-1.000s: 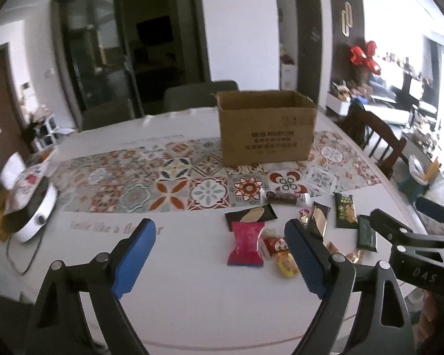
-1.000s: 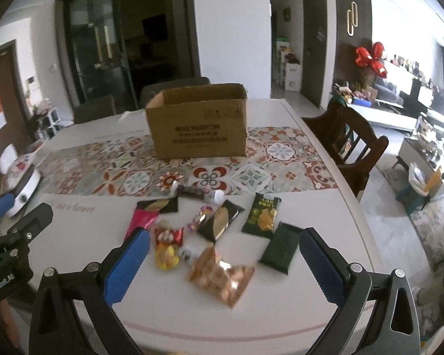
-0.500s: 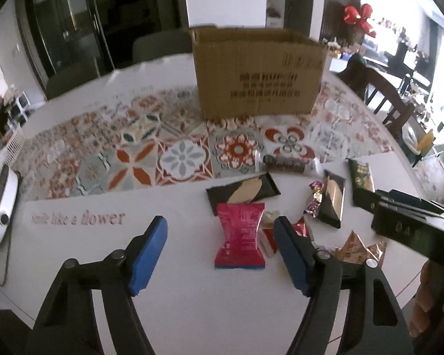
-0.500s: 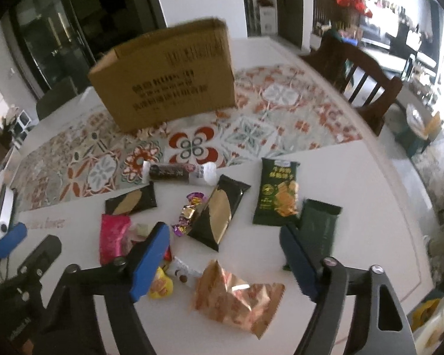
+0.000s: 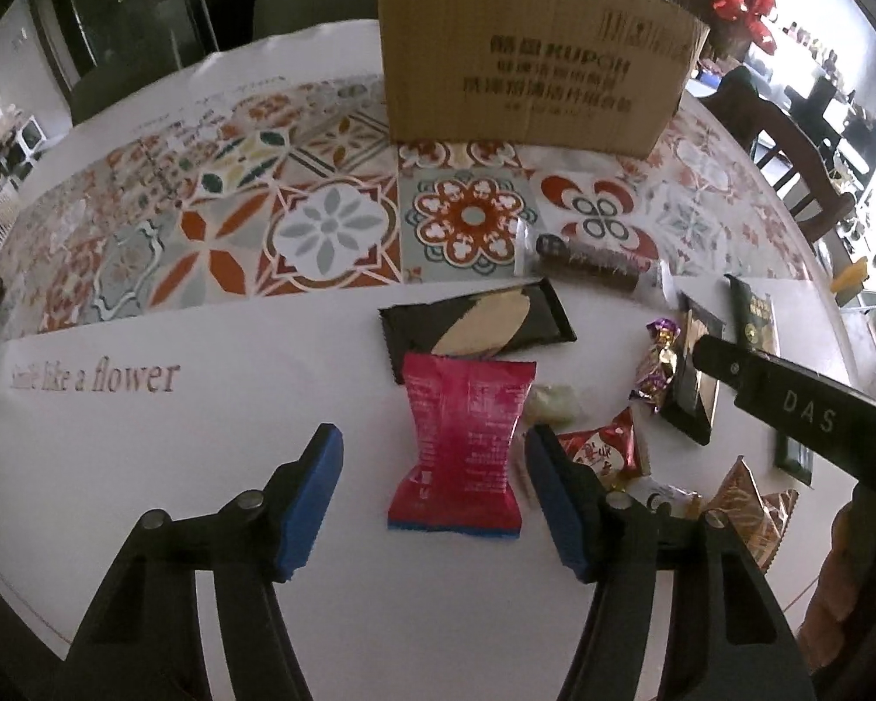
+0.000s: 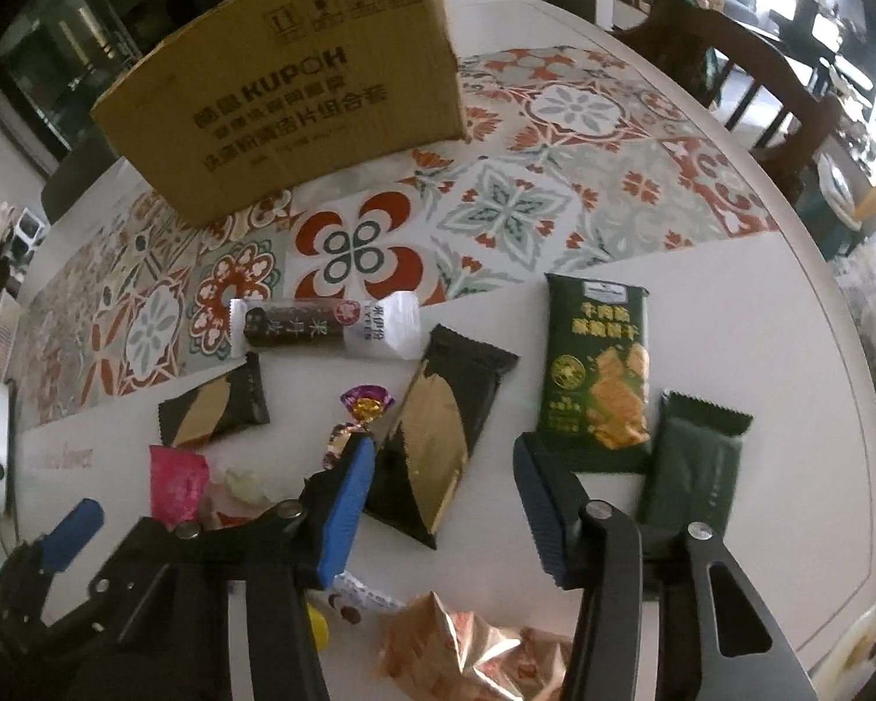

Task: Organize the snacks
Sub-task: 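Reach the left tool to the red wafer pack and close on it, then carry the red pack into the box with the left tool while the right tool grasps a black-gold bar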

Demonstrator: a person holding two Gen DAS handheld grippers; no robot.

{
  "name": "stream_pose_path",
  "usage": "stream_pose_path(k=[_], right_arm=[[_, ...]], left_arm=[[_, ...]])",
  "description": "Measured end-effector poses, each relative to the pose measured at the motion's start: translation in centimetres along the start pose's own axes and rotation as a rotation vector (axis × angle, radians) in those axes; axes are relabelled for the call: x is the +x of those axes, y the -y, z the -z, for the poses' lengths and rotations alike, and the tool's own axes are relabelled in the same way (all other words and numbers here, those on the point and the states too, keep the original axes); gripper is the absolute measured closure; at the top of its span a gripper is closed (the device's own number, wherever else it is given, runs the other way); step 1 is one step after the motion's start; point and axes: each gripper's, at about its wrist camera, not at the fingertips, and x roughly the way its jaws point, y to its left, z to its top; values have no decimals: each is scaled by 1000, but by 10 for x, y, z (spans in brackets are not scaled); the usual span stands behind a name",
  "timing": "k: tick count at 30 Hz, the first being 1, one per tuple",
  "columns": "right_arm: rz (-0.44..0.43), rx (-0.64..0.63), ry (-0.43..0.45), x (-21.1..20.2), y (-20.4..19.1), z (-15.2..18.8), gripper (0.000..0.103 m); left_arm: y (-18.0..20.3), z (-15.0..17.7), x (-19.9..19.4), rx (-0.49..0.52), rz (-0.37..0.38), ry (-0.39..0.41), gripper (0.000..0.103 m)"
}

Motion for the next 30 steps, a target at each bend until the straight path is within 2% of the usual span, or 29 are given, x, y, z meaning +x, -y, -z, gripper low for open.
stream_pose_path(k=[9,12,16,20,22,23,30], right_arm=[[19,3,-30,15,-3,-1,52],[26,-1,-53,21,-5,1,57],[39,-19,-63,26,-8,2,58],[57,-43,-61,27,-13,3,59],[62,-38,-59,27,-12,4,63],[58,-37,-58,26,-10,4,64],[47,-32,-66,23,-8,7,67]], left_arm=[[2,-1,15,8,25,-50,39],[1,-2,20,5,38,-62,42],[-2,-3,27,-12,50,-78,43],[-6,-3,34,-27,65,-99,51],[-7,-3,35,-32,65,-101,59],[-7,-3,35,-32,63,-97,67],[-7,-5,24,-22,56,-61,68]])
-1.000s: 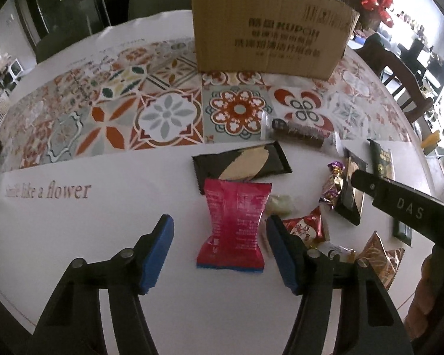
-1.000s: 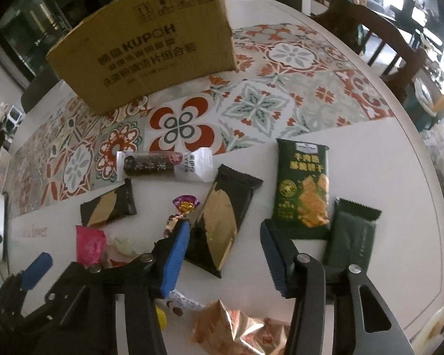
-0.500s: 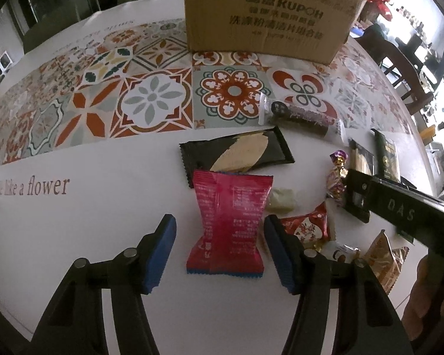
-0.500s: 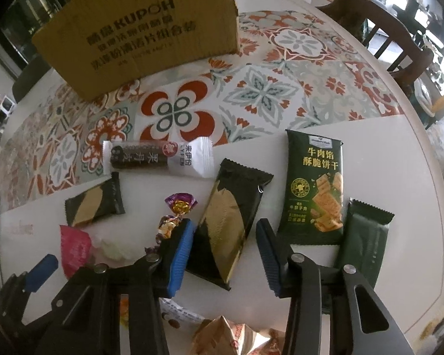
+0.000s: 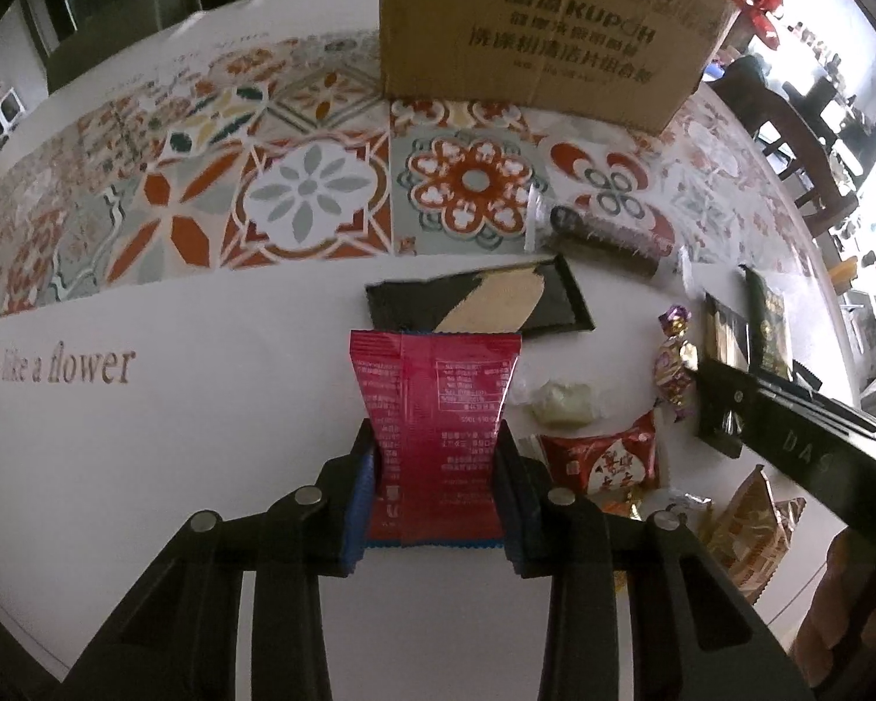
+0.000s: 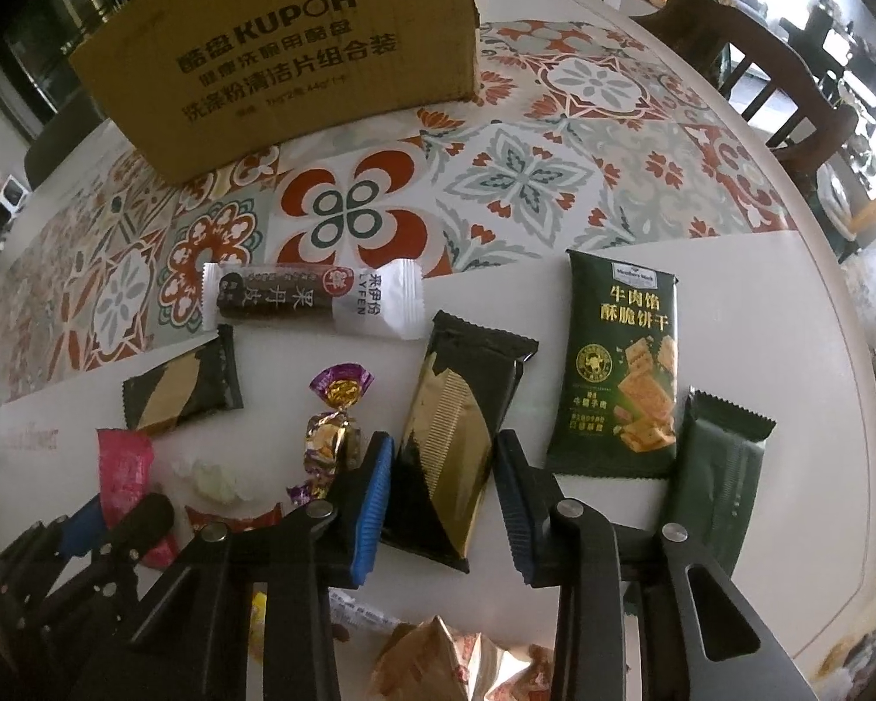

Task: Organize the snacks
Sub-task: 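Carry the red pack into the box with the left tool while the right tool grasps a black-gold bar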

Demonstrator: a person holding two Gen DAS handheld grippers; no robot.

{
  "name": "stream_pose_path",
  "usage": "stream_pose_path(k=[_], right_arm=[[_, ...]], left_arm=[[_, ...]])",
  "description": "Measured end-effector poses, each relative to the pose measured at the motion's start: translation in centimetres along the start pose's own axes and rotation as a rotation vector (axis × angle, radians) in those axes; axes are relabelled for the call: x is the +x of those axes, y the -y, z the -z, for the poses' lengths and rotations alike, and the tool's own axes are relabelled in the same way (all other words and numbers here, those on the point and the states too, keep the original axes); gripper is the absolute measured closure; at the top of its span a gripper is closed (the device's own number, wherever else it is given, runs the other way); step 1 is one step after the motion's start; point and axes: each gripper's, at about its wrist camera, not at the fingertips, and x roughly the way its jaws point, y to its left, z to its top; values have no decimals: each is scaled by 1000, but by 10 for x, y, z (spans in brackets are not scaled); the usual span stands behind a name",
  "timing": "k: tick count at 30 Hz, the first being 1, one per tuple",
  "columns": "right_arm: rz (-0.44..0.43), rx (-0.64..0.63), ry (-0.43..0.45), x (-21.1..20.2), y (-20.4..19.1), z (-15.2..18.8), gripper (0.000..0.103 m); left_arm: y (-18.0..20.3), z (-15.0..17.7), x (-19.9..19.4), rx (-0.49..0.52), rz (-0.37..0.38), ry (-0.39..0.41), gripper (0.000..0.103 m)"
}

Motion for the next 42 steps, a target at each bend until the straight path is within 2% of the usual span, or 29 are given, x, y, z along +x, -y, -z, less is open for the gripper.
stream_pose_path(k=[9,15,23,27,31,42], right_arm=[[-7,-39,85,-32,2,4,67],[-27,-85,196,-69,-1,-5,67],[-108,-118,320,-121,-7,-34,67],[-159,-135,370,-140,-11,-49,67],[-190,-143,397,-151,-13,-67,67],[-236,-155,465,-172,-20,-129,67]], left_arm=[[17,-16,-30,49,21,98,68],[27,-35,-61,73,38,180,68],[35,-73,-114,75,47,339,68],[34,-90,-128,63,65,371,68],[36,-107,-141,74,46,417,68],[39,-169,-164,110,51,496,68]])
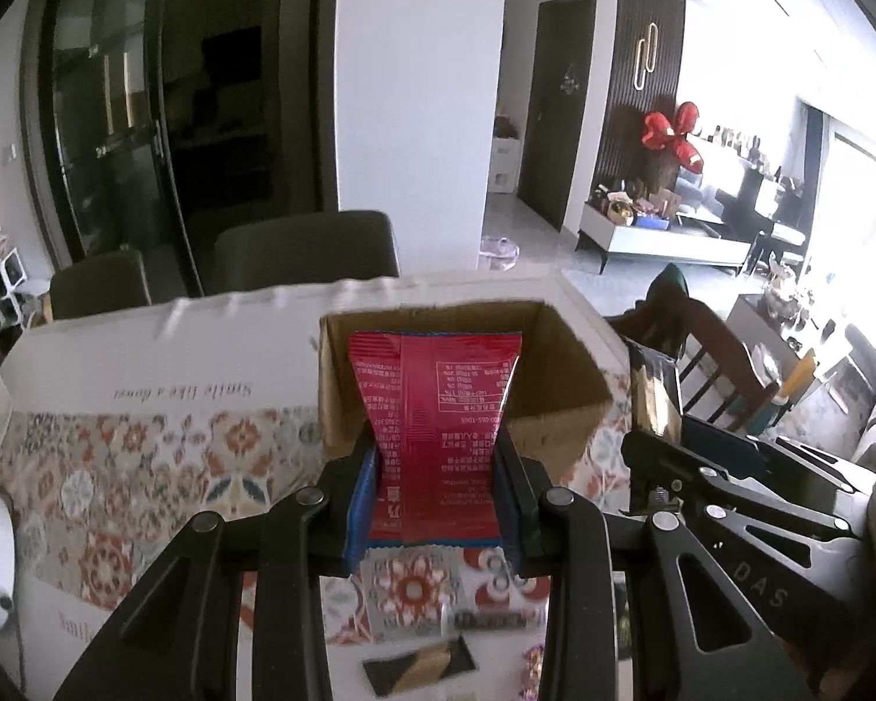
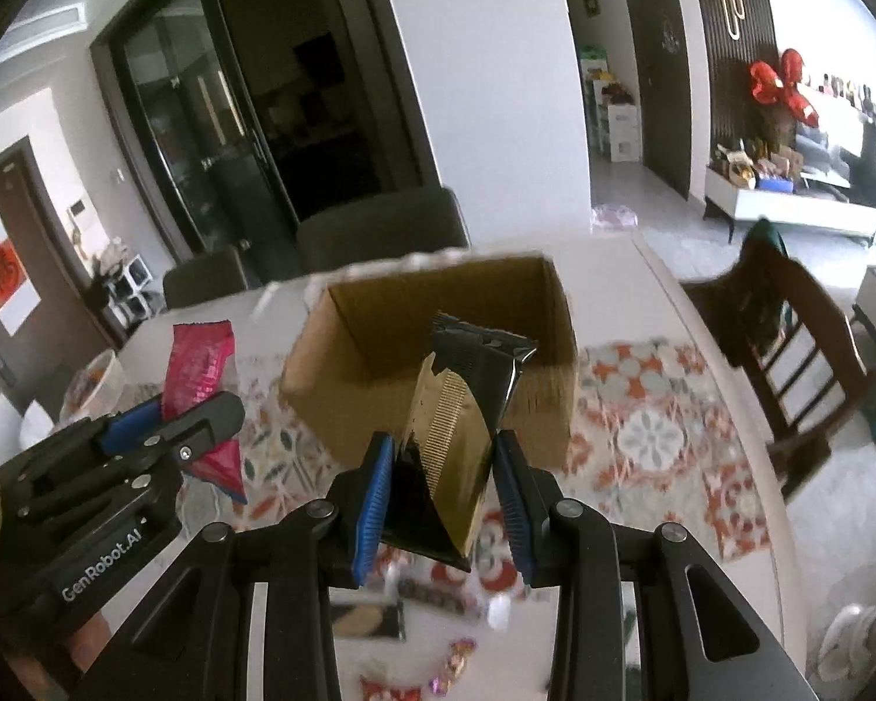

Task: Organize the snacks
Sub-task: 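Carry the red pack into the box with the left tool while the right tool grasps a black-gold bar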

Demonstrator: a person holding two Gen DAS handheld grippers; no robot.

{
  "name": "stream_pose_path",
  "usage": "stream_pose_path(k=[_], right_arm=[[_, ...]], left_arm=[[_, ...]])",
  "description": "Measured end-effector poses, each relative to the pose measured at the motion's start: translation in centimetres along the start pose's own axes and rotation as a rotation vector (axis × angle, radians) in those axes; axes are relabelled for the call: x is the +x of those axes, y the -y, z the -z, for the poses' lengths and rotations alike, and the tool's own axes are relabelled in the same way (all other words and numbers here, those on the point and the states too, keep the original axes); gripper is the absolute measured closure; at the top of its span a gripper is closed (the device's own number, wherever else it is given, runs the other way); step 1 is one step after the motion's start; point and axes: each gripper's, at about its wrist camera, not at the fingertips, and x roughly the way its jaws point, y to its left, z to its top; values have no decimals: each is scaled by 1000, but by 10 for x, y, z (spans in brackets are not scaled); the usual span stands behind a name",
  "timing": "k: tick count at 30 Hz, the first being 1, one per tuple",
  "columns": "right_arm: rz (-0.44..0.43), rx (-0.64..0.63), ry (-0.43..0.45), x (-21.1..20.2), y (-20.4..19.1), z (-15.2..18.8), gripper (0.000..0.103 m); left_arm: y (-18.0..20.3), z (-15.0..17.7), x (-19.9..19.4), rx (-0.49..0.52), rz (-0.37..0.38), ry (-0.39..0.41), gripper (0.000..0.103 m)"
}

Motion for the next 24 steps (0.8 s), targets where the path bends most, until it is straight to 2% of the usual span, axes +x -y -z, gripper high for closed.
stream_pose_path(k=[7,15,24], right_arm=[[-33,-28,-3,25,-1,-39,67],[-37,-28,-55,70,7,-62,67],[-23,-42,-137,116,11,-73,67]], left_arm=[[-7,-36,30,-5,24,-14,68],[-17,-48,77,-20,32,-79,68],[-23,-53,128,-22,51,-151,68]])
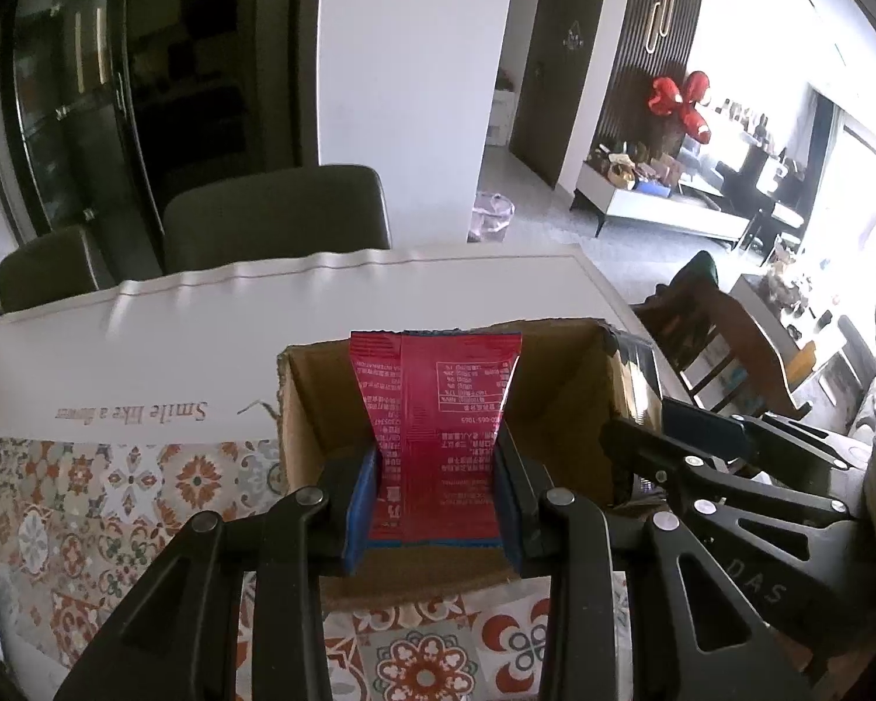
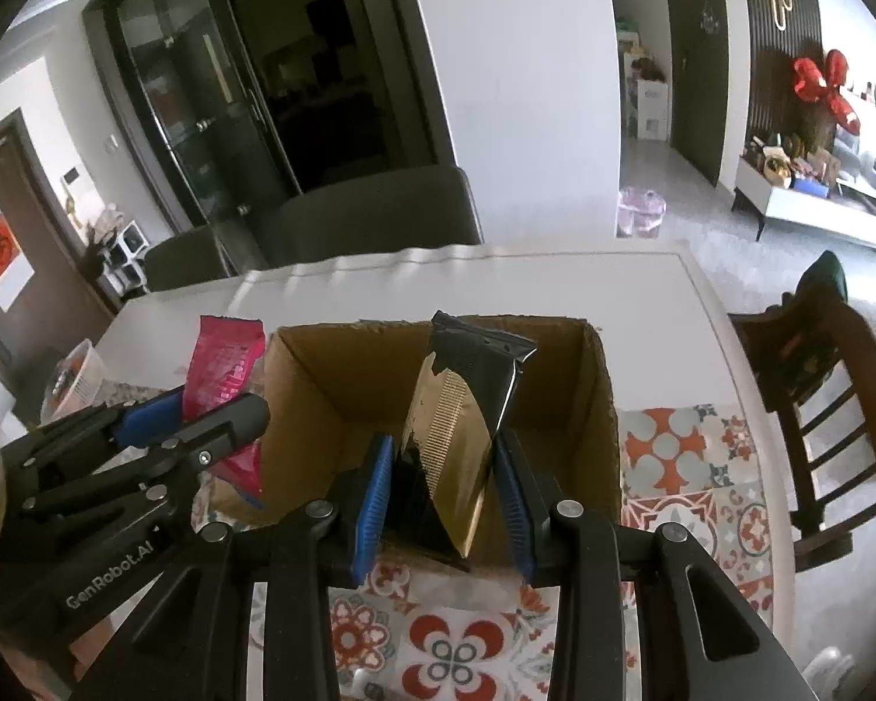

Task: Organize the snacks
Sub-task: 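Carry the red pack into the box with the left tool while the right tool grasps a black-gold bar, then open the left tool to drop the red pack into the box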

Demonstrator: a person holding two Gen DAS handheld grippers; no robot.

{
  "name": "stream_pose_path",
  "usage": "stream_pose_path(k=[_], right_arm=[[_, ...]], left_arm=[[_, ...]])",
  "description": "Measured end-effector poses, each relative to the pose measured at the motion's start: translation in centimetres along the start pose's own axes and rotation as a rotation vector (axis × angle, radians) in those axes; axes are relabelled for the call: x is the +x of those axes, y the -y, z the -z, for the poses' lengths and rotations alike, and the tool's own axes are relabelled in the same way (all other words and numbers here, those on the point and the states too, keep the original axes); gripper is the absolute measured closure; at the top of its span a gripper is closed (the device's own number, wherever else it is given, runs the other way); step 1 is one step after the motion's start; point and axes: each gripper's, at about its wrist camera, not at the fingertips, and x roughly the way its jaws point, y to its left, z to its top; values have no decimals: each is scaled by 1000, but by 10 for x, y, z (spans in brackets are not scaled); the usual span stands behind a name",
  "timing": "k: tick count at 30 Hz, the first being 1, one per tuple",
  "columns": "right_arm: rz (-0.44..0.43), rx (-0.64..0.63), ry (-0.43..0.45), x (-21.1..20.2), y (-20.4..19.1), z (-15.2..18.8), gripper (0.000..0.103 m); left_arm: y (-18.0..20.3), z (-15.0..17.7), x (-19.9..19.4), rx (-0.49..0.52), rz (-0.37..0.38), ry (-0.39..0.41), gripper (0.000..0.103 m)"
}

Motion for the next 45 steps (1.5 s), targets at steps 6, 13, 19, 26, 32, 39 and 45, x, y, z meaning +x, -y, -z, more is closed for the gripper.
stream_pose_path(k=[6,13,19,26,32,39,45], right_arm=[[11,-2,-30,19,7,-5,65],[65,56,-18,19,22,-6,38],[90,30,26,-4,14,1,38],[97,5,102,-48,2,11,38],[122,-23,143,-81,-12,28,38],[109,15,135,-100,-16,58,38],[133,31,119,-108,-21,88,38]], left_arm=[[-6,-4,20,-4,6,-19,48],[-13,-1,7,-10,-49,29,37],[-9,7,-21,0,-67,56,33],[-9,25,-63,-11,-49,89,33],[-5,46,-96,3,-51,116,29],[2,78,-116,76,-59,113,29],[5,101,-123,144,-66,103,29]])
